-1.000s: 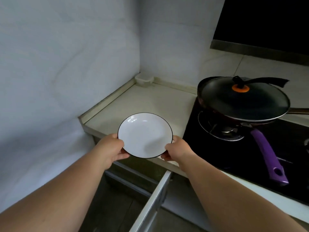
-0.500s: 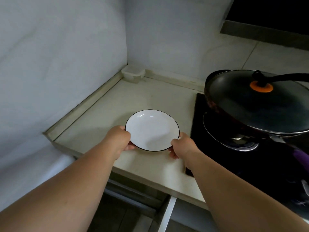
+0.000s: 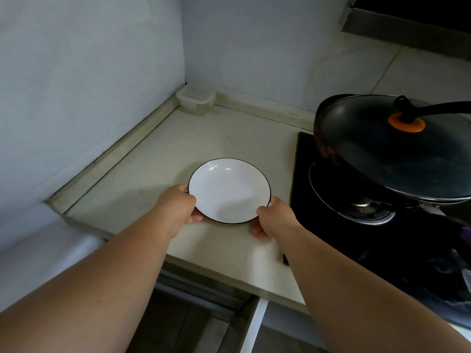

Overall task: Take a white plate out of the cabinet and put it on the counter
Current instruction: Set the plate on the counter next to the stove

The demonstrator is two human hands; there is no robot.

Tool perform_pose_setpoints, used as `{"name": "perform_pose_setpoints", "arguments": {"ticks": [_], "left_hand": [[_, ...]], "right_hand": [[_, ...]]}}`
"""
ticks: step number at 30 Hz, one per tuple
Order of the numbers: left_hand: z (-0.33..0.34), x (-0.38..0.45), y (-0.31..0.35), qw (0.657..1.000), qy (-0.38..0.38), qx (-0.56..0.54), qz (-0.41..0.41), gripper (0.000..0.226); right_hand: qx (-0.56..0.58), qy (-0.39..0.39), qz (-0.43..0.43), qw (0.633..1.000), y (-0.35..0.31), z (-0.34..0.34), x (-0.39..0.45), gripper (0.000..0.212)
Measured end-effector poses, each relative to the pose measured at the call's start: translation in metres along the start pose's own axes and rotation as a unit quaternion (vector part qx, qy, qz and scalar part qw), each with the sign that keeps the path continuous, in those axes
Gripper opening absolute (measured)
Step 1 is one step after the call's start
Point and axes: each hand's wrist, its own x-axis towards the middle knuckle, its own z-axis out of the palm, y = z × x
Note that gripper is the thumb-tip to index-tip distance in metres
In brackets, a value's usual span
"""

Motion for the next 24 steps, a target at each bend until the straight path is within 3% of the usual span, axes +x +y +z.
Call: {"name": "perform_pose_setpoints", "arguments": {"ticks": [5,8,16,24], "left_hand": [[-0.009,-0.034,-0.006,0.992,0.104,0.054,0.05,0.048],[-0.013,-0.07,-0.021,0.988,0.117,0.08,0.063,0.041],[-0.014,-0.149,-0.061,0.974,0.033,0.214,0.063,0.033],[-0.018,-0.219,-0.118,0.945,-0.095,0.308,0.054,0.035]], "right_hand": [[0.012,0.017,0.006,1.0,0.011,-0.012,-0.025,0.052],[0.031,0.025,-0.014,0.999,0.025,-0.02,-0.049,0.047],[0.029,0.009,-0.065,0.997,0.06,-0.025,-0.125,0.03],[-0.008,0.007,-0.025,1.0,0.118,-0.034,-0.242,0.029]]}}
